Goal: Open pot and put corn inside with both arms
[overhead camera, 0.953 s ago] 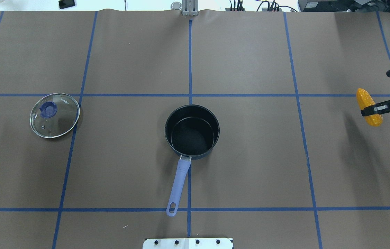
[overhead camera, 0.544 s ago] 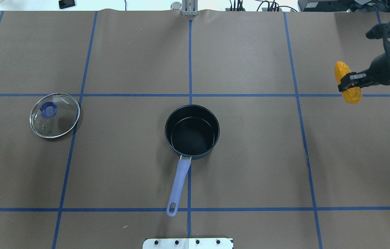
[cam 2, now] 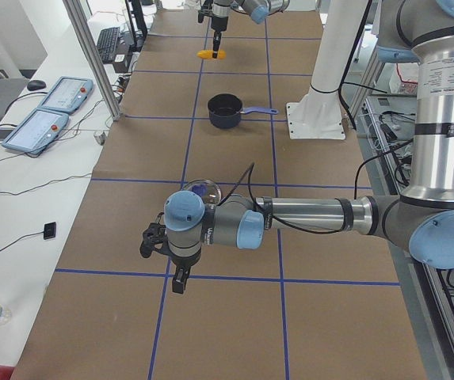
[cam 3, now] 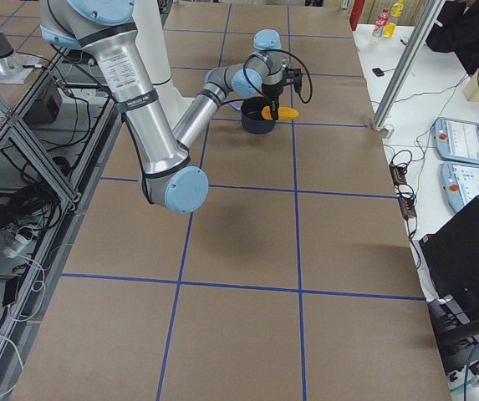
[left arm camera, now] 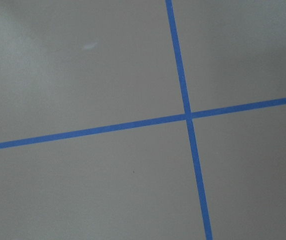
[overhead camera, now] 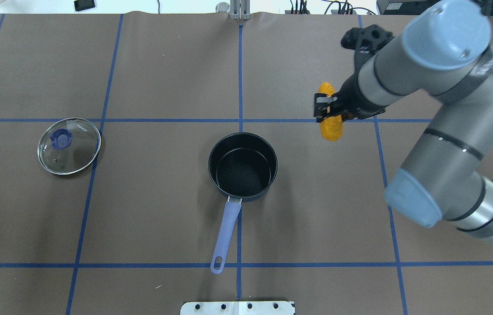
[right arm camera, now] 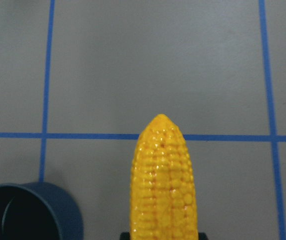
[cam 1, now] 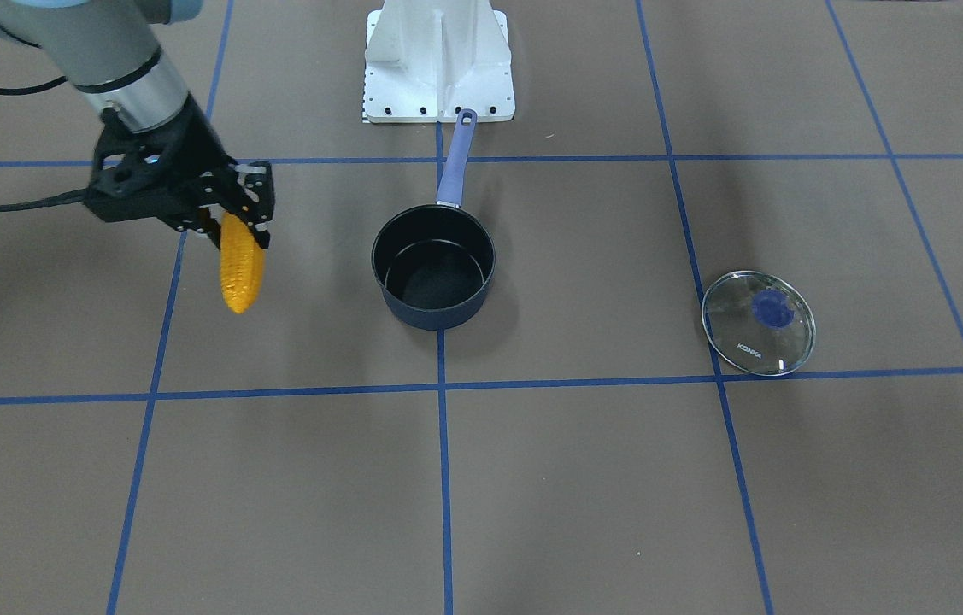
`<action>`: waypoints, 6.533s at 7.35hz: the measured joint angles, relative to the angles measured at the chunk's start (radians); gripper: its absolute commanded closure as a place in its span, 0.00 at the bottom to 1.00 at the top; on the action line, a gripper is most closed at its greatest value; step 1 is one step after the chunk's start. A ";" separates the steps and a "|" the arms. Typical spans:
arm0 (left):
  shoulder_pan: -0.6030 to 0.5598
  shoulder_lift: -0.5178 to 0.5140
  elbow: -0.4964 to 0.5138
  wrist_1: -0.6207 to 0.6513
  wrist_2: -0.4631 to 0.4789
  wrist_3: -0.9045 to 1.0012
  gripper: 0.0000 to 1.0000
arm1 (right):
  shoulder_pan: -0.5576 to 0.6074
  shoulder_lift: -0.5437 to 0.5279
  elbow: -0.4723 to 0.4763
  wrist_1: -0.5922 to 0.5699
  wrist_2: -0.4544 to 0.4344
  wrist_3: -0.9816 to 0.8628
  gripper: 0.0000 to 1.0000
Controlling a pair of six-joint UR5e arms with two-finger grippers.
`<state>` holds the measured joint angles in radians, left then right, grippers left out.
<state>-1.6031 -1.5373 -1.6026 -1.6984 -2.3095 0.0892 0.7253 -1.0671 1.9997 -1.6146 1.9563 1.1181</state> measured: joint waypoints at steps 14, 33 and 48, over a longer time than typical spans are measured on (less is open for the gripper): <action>0.003 0.020 0.006 -0.006 -0.007 -0.006 0.01 | -0.303 0.262 -0.281 0.005 -0.331 0.249 0.00; -0.002 0.053 -0.139 0.183 -0.042 -0.007 0.01 | 0.817 -0.602 -0.174 -0.133 0.243 -1.314 0.00; -0.001 0.073 -0.131 0.180 -0.028 -0.002 0.01 | 0.821 -0.603 -0.227 -0.131 0.245 -1.310 0.00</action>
<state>-1.6045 -1.4645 -1.7334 -1.5186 -2.3379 0.0874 1.5462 -1.6702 1.7725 -1.7457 2.2013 -0.1917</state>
